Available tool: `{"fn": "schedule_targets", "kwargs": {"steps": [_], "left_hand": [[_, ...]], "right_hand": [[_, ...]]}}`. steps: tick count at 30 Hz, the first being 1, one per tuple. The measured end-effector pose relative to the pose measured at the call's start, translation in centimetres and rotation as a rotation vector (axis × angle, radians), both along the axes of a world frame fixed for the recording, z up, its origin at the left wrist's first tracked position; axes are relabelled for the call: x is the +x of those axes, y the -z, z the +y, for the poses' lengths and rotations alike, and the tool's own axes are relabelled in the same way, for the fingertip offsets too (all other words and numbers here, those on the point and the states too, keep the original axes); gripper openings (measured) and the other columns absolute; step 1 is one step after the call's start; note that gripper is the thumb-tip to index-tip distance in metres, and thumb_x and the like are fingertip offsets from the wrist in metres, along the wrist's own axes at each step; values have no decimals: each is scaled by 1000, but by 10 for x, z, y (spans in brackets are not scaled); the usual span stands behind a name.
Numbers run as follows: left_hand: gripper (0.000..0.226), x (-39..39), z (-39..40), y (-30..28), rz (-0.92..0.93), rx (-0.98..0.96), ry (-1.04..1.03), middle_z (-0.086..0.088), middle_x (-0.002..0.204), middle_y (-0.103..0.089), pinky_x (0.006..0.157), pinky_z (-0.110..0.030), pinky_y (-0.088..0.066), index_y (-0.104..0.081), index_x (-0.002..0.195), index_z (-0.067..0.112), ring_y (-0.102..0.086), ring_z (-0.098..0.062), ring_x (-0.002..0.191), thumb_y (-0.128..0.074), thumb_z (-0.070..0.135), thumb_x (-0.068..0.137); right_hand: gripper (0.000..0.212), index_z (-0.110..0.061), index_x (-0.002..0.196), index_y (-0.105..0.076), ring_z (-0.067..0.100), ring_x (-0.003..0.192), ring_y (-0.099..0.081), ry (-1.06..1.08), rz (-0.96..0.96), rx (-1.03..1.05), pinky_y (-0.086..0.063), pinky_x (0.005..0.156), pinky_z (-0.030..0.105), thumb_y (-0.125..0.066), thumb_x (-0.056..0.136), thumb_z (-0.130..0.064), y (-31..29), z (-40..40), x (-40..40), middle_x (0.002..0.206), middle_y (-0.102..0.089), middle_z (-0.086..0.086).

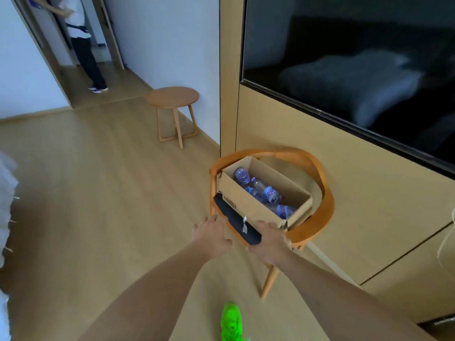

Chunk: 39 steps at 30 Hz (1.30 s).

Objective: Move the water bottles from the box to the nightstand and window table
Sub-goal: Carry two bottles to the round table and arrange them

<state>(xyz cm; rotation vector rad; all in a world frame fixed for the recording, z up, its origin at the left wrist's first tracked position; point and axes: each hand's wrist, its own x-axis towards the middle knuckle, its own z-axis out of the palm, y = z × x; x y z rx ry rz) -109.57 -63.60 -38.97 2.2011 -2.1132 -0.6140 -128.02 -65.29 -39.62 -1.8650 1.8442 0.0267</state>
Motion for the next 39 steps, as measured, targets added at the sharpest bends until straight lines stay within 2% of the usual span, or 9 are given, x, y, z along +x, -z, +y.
{"fn": "schedule_targets", "kwargs": {"steps": [3, 7, 12, 20, 24, 29, 34, 39], "left_hand": [[69, 15, -61, 3, -57, 16, 8, -1, 151, -43, 112, -50, -34, -38, 153, 26, -37, -27, 141, -62, 43, 90], [69, 28, -143, -4, -154, 55, 61, -4, 148, -43, 111, -53, -34, -38, 151, 26, -37, -30, 139, -61, 45, 89], [59, 21, -240, -6, -57, 24, 23, -3, 144, -48, 108, -50, -38, -47, 141, 28, -41, -31, 136, -63, 44, 87], [67, -4, -342, 36, -148, 103, 257, 0, 153, -40, 119, -60, -23, -40, 149, 31, -29, -30, 147, -59, 47, 87], [67, -15, -394, 66, -153, 154, 354, 0, 156, -37, 118, -56, -25, -36, 151, 32, -29, -29, 146, -57, 53, 91], [65, -19, -458, 98, -110, 230, 493, -4, 158, -37, 118, -55, -26, -35, 153, 29, -31, -31, 147, -57, 46, 94], [64, -15, -506, 127, -97, 304, 599, -5, 156, -38, 117, -51, -31, -38, 152, 26, -31, -30, 146, -61, 43, 95], [65, -26, -551, 156, -102, 323, 638, -7, 153, -42, 118, -48, -34, -43, 149, 22, -35, -30, 145, -67, 44, 93]], "right_hand": [[80, -34, 150, -34, 33, 133, -43, -4, -45, 6, -41, 103, 43, -73, 81, -47, 9, -69, 14, 144, -45, 4], [74, -32, 144, -39, 34, 134, -42, 23, -77, 20, -43, 107, 48, -72, 80, -49, 13, -152, 30, 144, -46, 6], [83, -34, 152, -33, 30, 137, -43, 75, -113, 71, -43, 110, 49, -72, 80, -49, 18, -235, 25, 149, -44, 3], [76, -35, 149, -38, 31, 134, -46, 258, -130, 209, -44, 108, 41, -69, 81, -50, 62, -298, 3, 147, -46, 5], [77, -36, 147, -40, 31, 135, -47, 383, -110, 278, -45, 107, 40, -70, 78, -54, 86, -317, -6, 146, -46, 6], [82, -33, 152, -35, 33, 137, -44, 517, -95, 326, -45, 108, 44, -71, 83, -55, 107, -363, 0, 150, -43, 8], [74, -36, 148, -40, 32, 135, -46, 613, -82, 398, -45, 106, 44, -69, 82, -53, 125, -394, 26, 148, -46, 5], [80, -36, 151, -35, 31, 138, -40, 631, -62, 466, -41, 108, 46, -70, 81, -51, 150, -416, 43, 155, -38, 1]]}}
